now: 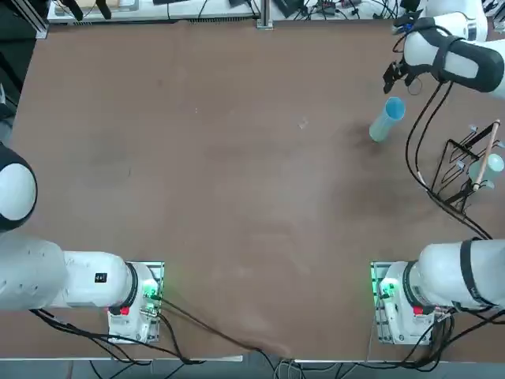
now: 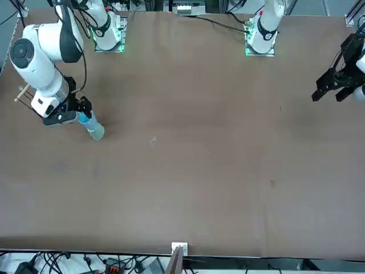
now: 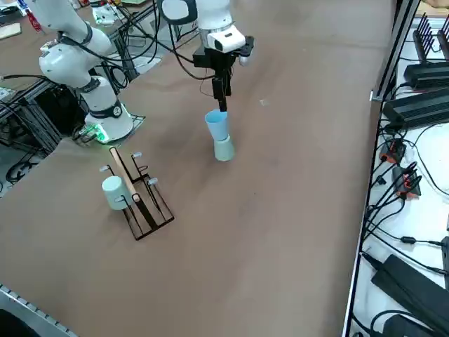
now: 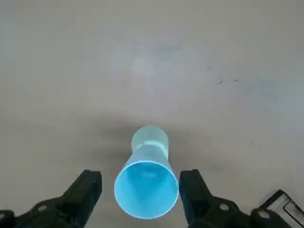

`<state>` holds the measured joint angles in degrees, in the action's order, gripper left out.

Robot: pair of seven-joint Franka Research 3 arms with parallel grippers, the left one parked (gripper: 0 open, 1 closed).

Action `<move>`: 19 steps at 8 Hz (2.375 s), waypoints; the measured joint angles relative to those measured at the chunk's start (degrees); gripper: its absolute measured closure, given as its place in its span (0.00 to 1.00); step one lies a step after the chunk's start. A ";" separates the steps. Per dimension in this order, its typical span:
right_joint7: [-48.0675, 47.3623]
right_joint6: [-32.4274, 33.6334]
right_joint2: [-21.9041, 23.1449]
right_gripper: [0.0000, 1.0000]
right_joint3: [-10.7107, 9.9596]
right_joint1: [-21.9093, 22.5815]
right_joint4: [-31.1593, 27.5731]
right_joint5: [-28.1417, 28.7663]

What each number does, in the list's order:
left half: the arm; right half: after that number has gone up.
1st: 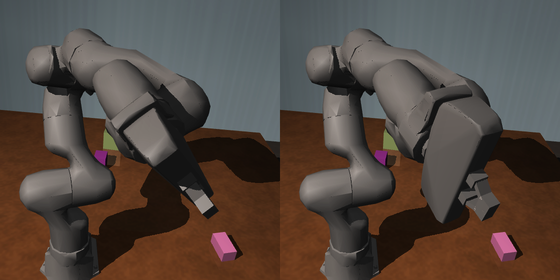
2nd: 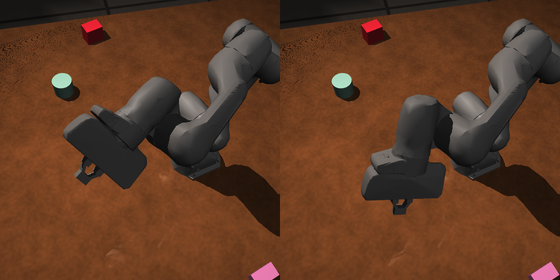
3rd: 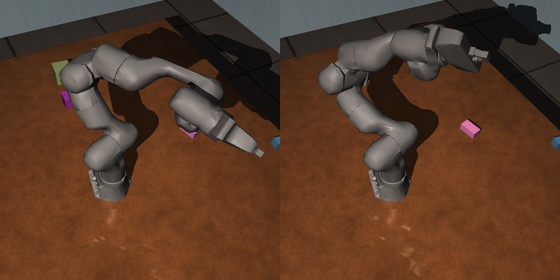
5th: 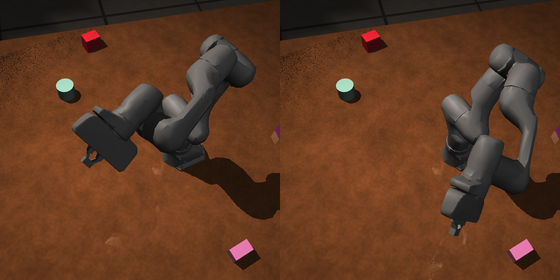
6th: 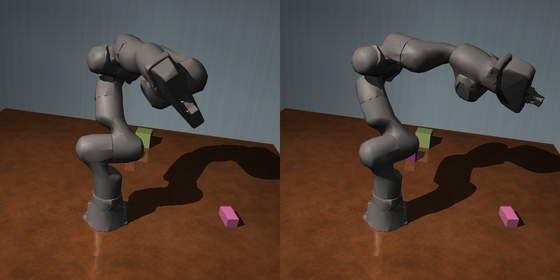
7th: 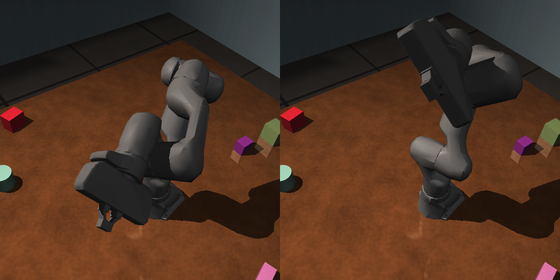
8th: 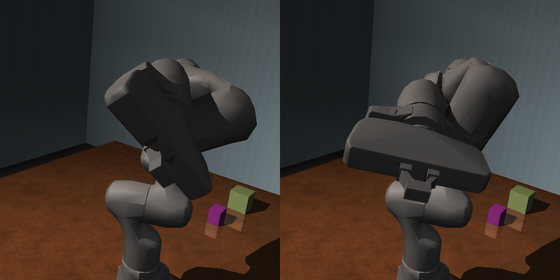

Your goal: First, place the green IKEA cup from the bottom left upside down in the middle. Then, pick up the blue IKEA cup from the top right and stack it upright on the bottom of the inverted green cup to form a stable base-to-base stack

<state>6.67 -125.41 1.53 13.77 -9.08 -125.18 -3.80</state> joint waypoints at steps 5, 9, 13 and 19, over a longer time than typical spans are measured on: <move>-0.12 15.24 0.67 0.00 -0.31 -0.21 15.58 4.44; -0.19 23.65 0.94 0.00 -4.81 0.07 26.43 8.55; -1.92 28.18 0.96 0.00 -13.26 8.08 31.66 6.93; -2.05 30.51 0.95 0.00 -17.85 12.15 32.66 6.63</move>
